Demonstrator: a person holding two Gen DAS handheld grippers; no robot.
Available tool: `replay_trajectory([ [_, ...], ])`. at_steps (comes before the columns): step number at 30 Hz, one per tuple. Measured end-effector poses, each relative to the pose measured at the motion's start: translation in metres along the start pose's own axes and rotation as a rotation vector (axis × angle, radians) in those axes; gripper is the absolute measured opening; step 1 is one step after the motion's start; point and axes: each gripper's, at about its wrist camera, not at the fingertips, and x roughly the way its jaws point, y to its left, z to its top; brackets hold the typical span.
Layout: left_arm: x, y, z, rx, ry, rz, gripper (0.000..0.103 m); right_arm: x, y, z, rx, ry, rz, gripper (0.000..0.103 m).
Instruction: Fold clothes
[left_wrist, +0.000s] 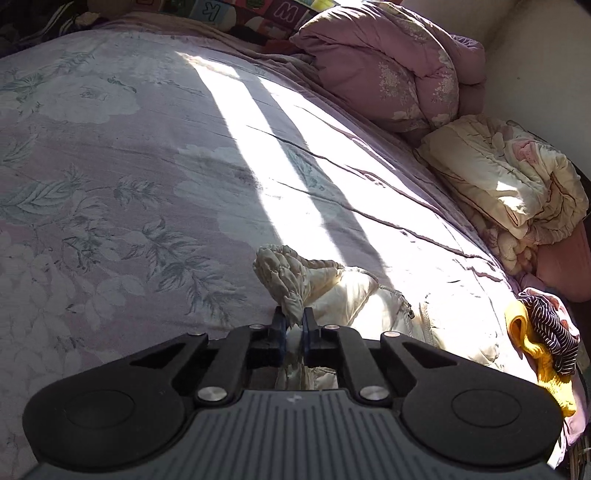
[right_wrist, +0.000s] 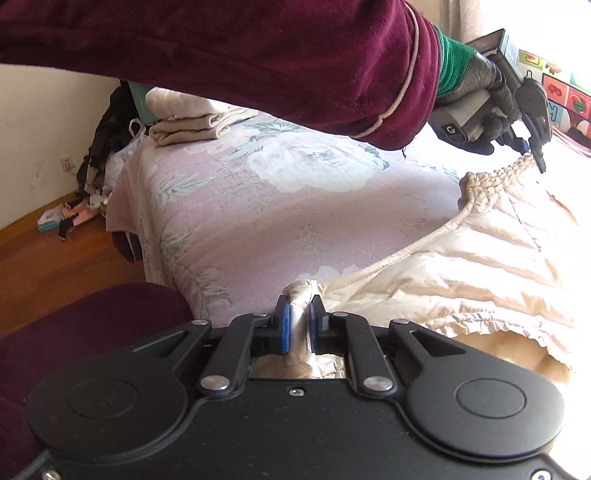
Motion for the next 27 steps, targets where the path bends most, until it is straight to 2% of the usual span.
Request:
replay_trajectory([
  [4, -0.017, -0.05, 0.014, 0.065, -0.008, 0.109, 0.008, -0.015, -0.015, -0.003, 0.112, -0.062, 0.044, 0.01],
  [8, -0.027, -0.121, 0.024, 0.188, -0.004, 0.196, 0.008, -0.039, -0.033, -0.012, 0.281, -0.183, 0.138, 0.012],
  [12, -0.026, -0.199, 0.026, 0.293, 0.006, 0.287, 0.008, -0.065, -0.045, -0.019, 0.392, -0.287, 0.205, 0.014],
  [13, -0.025, -0.213, 0.024, 0.311, 0.011, 0.294, 0.008, -0.072, -0.047, -0.021, 0.419, -0.32, 0.226, 0.017],
  [17, -0.008, -0.293, 0.013, 0.401, 0.05, 0.301, 0.008, -0.103, -0.059, -0.032, 0.519, -0.437, 0.289, 0.017],
  [21, 0.023, -0.368, -0.017, 0.503, 0.091, 0.297, 0.008, -0.133, -0.071, -0.051, 0.61, -0.532, 0.337, 0.022],
  [22, 0.028, -0.375, -0.023, 0.507, 0.097, 0.296, 0.008, -0.141, -0.074, -0.057, 0.633, -0.552, 0.349, 0.026],
  [25, 0.054, -0.402, -0.046, 0.501, 0.127, 0.303, 0.008, -0.163, -0.081, -0.076, 0.688, -0.601, 0.367, 0.026],
  [27, 0.071, -0.41, -0.06, 0.509, 0.135, 0.348, 0.008, -0.175, -0.085, -0.087, 0.72, -0.622, 0.374, 0.028],
])
